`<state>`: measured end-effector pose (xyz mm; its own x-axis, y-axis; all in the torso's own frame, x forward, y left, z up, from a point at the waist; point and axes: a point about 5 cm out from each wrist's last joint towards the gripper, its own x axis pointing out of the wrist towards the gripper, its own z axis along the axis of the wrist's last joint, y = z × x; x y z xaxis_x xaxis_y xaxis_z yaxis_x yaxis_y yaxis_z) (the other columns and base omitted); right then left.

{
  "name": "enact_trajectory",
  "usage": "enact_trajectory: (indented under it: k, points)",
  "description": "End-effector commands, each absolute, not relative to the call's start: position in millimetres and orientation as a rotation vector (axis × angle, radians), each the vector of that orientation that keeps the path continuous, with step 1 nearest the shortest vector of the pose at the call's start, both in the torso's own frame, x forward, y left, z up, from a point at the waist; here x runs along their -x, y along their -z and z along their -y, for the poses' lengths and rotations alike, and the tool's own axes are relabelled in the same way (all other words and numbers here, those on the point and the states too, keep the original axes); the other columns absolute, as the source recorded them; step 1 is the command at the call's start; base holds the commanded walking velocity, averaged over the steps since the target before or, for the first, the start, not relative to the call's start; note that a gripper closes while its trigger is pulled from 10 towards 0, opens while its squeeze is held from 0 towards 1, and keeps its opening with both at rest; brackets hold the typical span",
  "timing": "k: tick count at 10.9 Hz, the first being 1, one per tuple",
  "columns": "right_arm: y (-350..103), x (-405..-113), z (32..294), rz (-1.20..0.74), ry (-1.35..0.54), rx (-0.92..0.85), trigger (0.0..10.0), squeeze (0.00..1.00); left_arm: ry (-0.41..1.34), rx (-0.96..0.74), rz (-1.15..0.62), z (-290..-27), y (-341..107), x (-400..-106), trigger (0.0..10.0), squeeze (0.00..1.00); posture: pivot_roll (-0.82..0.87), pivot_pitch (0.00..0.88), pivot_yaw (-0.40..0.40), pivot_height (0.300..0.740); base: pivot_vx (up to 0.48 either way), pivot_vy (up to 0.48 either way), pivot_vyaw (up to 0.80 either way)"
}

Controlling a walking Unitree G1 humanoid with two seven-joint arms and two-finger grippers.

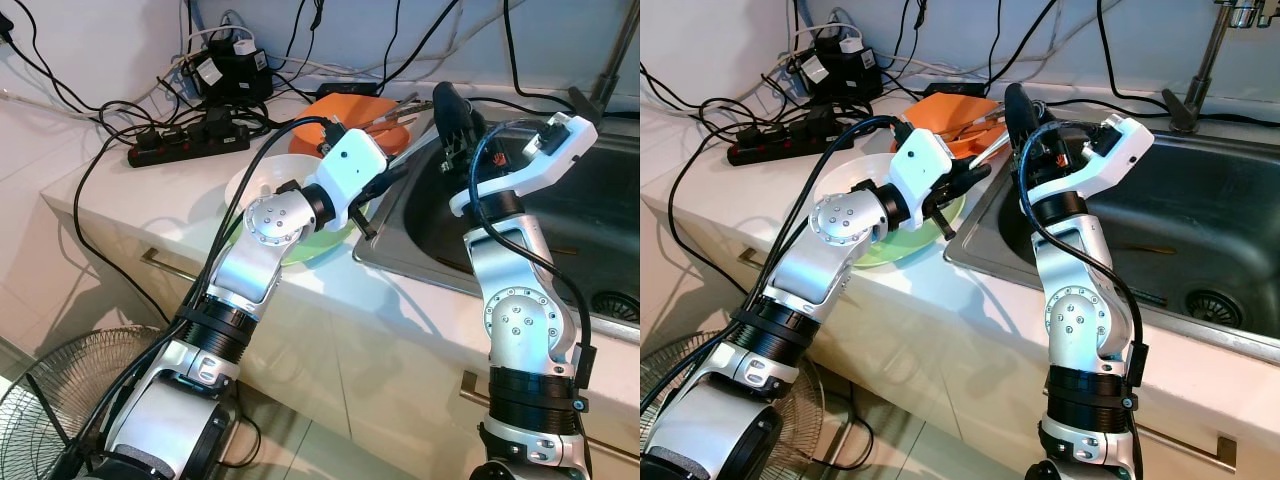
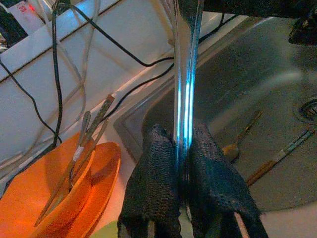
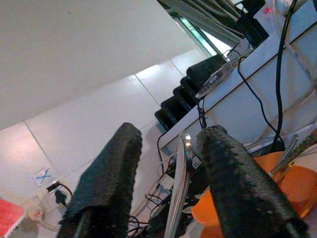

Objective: Kitchen organization

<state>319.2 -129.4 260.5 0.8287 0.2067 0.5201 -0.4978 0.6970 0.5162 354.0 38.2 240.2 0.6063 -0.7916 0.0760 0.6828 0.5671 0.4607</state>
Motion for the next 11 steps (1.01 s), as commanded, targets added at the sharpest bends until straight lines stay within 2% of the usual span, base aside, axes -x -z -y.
enact_trajectory:
  k: [1, 11]
  points:
    - [-256.6, -319.5, 123.6, 0.418, -0.419, -0.701, 0.0, 0.00, 0.865, -0.402, 0.275, -42.4, -239.0, -355.5, 10.0, 0.00, 0.04, 0.035, 0.147, 0.740, 0.000, 0.000, 0.00]
    - [-249.5, -321.0, 120.5, 0.391, -0.431, -0.696, 0.0, 0.00, 0.847, -0.355, 0.250, -41.6, -228.5, -354.0, 10.0, 0.00, 0.04, 0.043, 0.132, 0.740, 0.000, 0.000, 0.00]
